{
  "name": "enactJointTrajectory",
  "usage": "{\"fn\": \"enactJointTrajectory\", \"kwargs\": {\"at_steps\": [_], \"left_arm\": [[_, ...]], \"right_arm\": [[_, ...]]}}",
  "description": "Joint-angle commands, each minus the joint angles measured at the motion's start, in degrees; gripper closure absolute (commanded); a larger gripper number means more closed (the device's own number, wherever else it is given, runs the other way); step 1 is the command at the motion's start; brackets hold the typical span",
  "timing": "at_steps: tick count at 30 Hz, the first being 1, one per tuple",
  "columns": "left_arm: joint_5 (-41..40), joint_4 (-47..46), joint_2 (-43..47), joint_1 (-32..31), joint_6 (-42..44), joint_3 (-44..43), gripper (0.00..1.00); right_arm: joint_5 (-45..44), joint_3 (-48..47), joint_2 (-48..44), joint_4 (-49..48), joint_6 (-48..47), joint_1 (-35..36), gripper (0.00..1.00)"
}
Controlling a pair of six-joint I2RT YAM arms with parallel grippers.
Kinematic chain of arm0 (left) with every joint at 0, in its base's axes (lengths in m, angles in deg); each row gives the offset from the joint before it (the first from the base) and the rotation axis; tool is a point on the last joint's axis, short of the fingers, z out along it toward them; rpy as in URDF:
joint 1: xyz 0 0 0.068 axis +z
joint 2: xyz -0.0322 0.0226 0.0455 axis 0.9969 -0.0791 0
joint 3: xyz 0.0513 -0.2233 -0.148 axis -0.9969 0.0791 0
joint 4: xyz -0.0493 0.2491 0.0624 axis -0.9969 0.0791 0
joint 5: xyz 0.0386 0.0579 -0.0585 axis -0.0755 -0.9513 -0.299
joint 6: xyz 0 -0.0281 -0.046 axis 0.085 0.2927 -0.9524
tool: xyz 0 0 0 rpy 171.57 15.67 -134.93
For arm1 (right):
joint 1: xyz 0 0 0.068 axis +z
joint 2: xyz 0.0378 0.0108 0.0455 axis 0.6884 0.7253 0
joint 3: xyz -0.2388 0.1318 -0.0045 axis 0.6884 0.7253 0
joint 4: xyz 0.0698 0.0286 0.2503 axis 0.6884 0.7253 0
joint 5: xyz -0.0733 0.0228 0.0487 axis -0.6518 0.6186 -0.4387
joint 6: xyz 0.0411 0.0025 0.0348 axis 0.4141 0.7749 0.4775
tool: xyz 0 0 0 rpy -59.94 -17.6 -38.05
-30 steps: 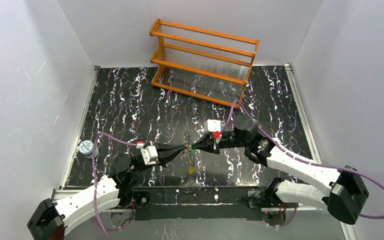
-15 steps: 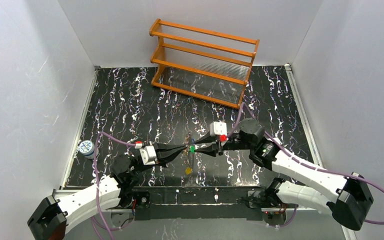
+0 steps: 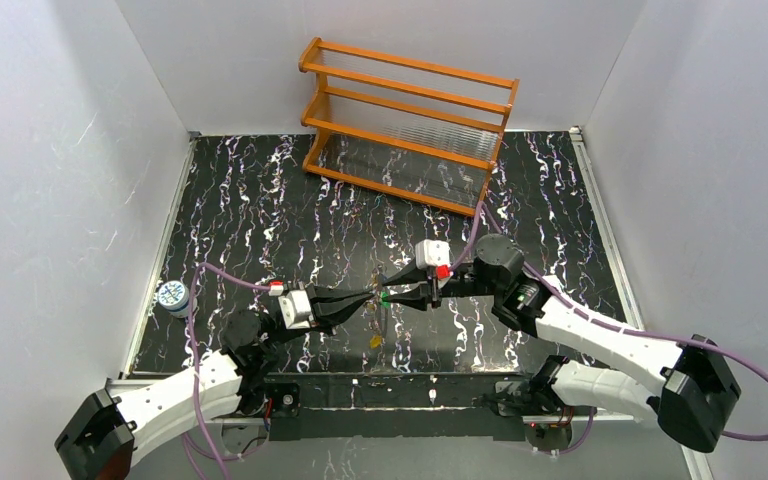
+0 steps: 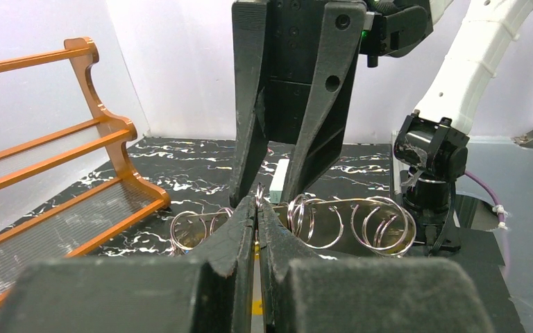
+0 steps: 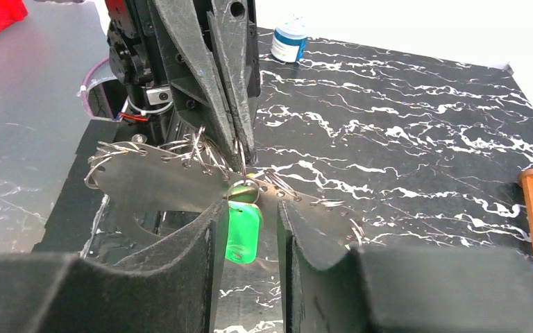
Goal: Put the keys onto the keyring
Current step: Adjust the keyring.
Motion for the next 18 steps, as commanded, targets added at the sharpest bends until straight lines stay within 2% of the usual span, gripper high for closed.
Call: {"fn": "enactJointTrajectory", "kwargs": {"at_steps": [1,12,18], "left_arm": [[0.5,-3.9,0.3,-0.2,-0.2,-0.1,1.0],[1.0,-4.0,0.0,-0.2,-0.4,-0.2,1.0],[1.2,-4.3,-0.2,-0.2,-0.6,-0.1,1.0]], "right_arm": [[3.6,-3.4,0.9,-5.7,2.6,-0.1,0.63],[3.8,-3.3,2.5,-8.9,4.9,-0.1,0.67],[5.0,-4.0,4.3,-8.7,5.2,-0.1,0.8]]}}
